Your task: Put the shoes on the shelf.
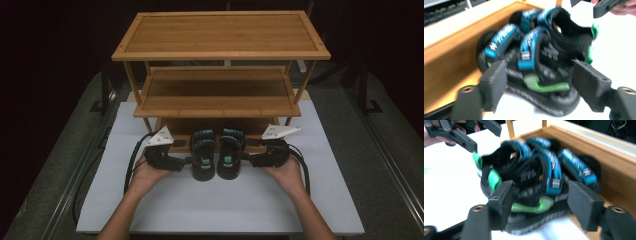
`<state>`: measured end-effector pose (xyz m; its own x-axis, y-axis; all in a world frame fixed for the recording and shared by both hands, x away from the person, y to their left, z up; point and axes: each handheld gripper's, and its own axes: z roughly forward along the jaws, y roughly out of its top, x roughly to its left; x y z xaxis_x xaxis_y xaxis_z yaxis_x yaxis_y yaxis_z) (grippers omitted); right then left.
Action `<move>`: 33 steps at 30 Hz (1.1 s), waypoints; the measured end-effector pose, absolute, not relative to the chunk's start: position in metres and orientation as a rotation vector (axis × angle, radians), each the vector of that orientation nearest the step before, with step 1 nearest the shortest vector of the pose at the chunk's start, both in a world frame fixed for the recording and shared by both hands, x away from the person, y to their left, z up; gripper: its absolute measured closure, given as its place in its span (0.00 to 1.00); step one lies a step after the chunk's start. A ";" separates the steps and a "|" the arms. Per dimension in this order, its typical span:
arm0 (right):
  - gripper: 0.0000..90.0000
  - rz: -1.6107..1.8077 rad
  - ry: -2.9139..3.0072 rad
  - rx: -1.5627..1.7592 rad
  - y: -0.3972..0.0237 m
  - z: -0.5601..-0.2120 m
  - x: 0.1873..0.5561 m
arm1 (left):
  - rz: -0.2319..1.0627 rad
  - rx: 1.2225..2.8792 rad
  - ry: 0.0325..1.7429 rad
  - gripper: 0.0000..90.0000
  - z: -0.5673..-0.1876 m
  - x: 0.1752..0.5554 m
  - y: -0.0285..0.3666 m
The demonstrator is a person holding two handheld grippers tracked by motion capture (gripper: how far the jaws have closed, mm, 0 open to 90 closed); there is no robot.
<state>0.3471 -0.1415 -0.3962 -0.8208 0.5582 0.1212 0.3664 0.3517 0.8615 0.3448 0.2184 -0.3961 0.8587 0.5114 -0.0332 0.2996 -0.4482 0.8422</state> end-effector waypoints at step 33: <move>0.13 1.144 2.514 0.837 -0.095 -0.450 0.331 | 0.322 2.269 0.537 0.10 -0.447 0.341 0.186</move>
